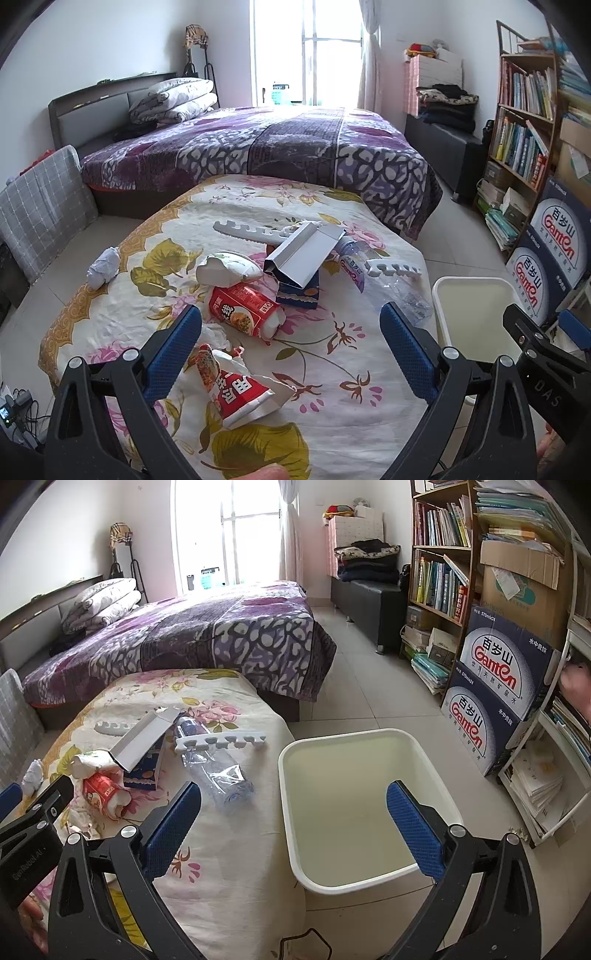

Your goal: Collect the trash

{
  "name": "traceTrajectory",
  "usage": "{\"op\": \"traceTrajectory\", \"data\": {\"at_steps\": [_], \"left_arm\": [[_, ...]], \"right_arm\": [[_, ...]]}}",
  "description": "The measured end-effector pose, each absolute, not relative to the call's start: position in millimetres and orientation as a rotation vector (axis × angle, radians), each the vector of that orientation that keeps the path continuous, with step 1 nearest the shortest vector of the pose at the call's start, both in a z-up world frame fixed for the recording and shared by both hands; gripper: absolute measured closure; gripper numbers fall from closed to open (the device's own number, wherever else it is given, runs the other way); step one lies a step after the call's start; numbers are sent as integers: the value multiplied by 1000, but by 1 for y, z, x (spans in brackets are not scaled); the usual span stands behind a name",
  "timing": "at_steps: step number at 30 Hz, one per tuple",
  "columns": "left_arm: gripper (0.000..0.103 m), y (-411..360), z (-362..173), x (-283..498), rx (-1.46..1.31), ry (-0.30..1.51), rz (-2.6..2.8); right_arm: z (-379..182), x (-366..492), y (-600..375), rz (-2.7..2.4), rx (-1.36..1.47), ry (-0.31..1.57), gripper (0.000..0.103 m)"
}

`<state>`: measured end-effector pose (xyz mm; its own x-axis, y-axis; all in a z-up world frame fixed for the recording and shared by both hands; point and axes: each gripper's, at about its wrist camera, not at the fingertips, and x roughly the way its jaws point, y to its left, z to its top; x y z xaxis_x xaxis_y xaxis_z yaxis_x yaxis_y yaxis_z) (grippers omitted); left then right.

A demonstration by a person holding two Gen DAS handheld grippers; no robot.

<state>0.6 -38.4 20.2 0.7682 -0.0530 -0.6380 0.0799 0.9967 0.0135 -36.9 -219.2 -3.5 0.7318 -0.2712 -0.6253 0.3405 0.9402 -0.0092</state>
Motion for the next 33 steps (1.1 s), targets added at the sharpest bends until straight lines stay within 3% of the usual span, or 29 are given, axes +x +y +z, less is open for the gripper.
{"op": "traceTrajectory", "data": {"at_steps": [33], "left_arm": [[9,-39,13,0,37,706,-78]], "right_arm": [[-8,-36,-224,-331,134,696,7]]}}
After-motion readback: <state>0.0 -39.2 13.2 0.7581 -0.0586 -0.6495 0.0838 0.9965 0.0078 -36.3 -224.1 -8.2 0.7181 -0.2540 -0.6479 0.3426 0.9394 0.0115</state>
